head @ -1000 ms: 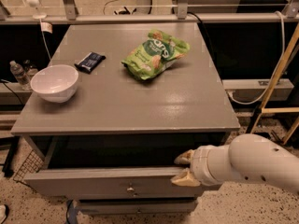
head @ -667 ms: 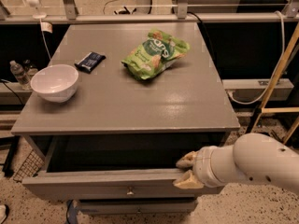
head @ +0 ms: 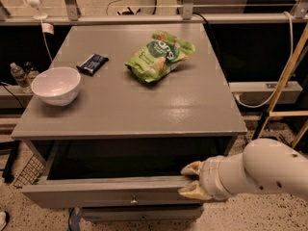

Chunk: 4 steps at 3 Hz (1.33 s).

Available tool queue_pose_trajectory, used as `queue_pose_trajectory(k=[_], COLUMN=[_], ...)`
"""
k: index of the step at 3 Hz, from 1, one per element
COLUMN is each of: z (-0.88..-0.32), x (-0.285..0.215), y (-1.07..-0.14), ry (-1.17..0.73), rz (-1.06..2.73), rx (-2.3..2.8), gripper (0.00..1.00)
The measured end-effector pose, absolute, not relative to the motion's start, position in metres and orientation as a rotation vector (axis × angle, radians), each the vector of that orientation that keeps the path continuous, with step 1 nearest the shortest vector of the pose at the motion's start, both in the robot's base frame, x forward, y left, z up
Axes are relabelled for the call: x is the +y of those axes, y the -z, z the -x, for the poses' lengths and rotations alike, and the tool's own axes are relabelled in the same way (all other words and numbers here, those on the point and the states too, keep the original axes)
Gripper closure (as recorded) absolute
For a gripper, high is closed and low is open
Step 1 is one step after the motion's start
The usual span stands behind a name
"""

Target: Open top drawer

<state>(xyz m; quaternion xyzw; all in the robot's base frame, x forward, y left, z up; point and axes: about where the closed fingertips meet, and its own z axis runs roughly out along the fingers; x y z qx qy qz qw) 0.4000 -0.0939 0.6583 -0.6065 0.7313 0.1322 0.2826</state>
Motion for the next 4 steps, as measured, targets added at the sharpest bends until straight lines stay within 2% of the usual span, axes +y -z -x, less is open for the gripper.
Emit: queue_pose_trajectory(k=[1, 4], z=[-0.373, -0.351], x=[-0.088, -0.093], y=[-0.651, -0.650], ry=[-0.476, -0.534], rz=[1.649, 1.660], rx=[1.968, 1.996], gripper=[1.00, 1.00])
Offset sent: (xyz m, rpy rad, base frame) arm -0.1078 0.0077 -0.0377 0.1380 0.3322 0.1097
